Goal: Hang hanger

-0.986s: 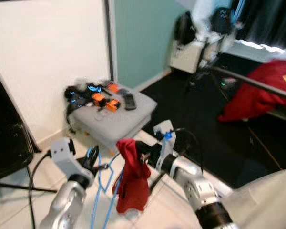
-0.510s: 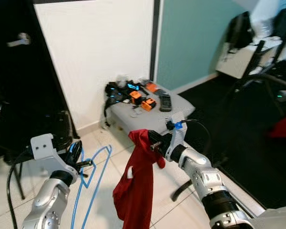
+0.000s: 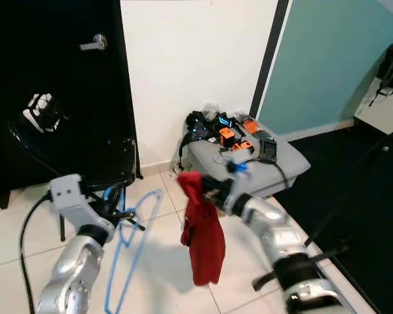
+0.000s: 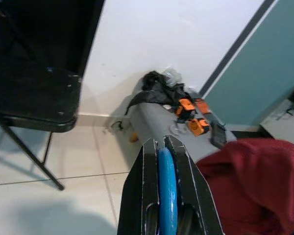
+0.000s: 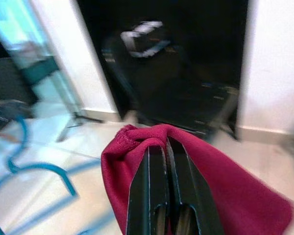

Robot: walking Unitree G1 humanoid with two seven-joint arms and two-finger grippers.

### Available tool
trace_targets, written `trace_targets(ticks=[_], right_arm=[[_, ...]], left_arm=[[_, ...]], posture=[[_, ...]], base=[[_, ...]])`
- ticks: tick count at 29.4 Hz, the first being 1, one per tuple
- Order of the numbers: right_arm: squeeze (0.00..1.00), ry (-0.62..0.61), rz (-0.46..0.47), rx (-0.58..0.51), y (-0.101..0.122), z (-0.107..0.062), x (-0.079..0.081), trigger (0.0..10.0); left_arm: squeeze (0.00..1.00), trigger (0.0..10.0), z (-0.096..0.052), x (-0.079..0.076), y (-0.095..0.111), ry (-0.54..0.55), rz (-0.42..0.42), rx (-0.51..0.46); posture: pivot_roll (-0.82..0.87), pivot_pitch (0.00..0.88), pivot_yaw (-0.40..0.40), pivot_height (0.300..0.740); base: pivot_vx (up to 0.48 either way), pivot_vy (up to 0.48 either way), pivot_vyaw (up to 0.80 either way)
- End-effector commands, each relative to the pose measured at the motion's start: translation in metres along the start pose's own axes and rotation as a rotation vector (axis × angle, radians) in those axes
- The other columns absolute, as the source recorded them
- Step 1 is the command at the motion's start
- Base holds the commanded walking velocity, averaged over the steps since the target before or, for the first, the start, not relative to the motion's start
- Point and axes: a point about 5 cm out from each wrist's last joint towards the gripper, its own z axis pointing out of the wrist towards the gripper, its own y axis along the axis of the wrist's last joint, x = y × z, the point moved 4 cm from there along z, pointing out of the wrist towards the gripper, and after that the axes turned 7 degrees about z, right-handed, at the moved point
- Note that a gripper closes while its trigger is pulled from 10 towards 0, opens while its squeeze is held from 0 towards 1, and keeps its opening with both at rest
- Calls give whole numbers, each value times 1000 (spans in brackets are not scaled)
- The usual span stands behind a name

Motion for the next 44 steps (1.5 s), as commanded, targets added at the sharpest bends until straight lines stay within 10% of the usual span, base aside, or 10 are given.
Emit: trace_targets(ticks=[1,22,29,44], right_arm=[[0,65,-28,-11,5,11,16,10000],[0,242,65,-40,14,30,69,10000],[0,224,48,12,1,43,70,10000],[0,79,157,-5,1,36,39,10000]], left_arm=[[0,10000,6,-5,-3,-8,8,10],[0,10000,10,-9,4,-43,-73,9],[0,10000,15,-7,5,-31,75,17],[0,10000,12,-27,24,-20,88,-54]], posture=[[-14,0,-54,740],[-35,49,8,740],[2,42,-23,740],[-17,78,-52,740]], base=[[0,0,794],[0,0,794],[0,0,794],[144,0,365]])
